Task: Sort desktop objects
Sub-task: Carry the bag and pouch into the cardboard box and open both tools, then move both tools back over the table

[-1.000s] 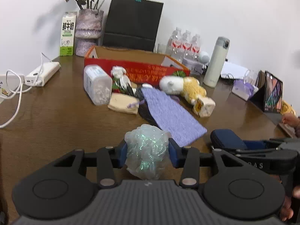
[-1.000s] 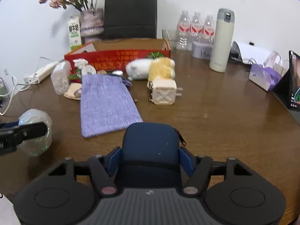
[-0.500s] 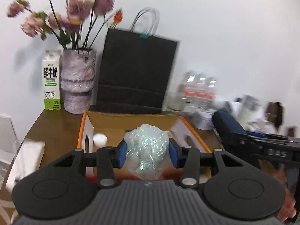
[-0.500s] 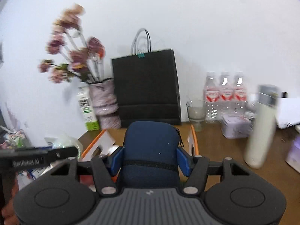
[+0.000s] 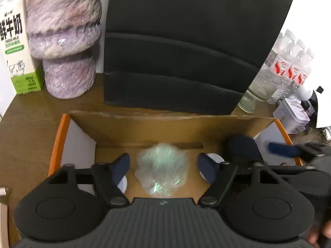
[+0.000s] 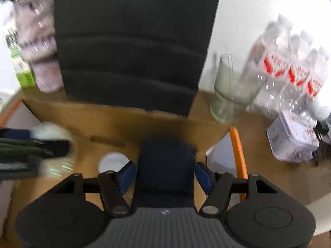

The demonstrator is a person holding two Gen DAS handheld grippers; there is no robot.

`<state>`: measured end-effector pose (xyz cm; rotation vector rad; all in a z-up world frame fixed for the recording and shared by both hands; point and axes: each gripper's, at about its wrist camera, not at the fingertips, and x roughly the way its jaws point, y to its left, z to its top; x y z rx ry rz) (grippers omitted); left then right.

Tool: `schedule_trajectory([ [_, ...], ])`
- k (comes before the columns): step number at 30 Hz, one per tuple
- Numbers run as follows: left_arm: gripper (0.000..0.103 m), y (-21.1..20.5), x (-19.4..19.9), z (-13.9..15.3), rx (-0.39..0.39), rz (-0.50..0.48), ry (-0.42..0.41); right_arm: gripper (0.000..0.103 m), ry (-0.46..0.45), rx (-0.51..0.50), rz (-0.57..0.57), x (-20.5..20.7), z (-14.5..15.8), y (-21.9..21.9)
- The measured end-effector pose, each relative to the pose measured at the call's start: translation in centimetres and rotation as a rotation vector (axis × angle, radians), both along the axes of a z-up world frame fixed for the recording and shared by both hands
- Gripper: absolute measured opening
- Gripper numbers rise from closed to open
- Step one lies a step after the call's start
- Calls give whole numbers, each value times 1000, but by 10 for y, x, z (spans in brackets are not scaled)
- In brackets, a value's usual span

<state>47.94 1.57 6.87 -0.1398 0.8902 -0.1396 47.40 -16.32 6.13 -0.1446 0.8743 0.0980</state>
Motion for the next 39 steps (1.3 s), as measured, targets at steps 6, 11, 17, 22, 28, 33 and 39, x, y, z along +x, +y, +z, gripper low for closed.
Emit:
schedule_trajectory([
  [6,79,7,-25,23,21,38,-25,90,-102,-26,16,-22,33,-3],
  [11,102,10,-107,62,93,65,-165,91,-134,39,13,-80,51,-18],
  [17,103,10,-221,72,48,88,-272,96,-131,212,0,-165,46,-42],
  [22,103,4,-314,50,-41,41,-329,103,-199,235,29,-254,34,-50],
  [28,103,-16,-394,-8,-5,27,-311,103,-203,218,-3,-339,-6,-60],
  [33,103,-32,-418,-37,146,-12,-335,103,-179,171,23,-387,-34,-60],
  [39,103,-33,-413,-50,165,9,-252,103,-207,108,71,-419,-49,-47],
])
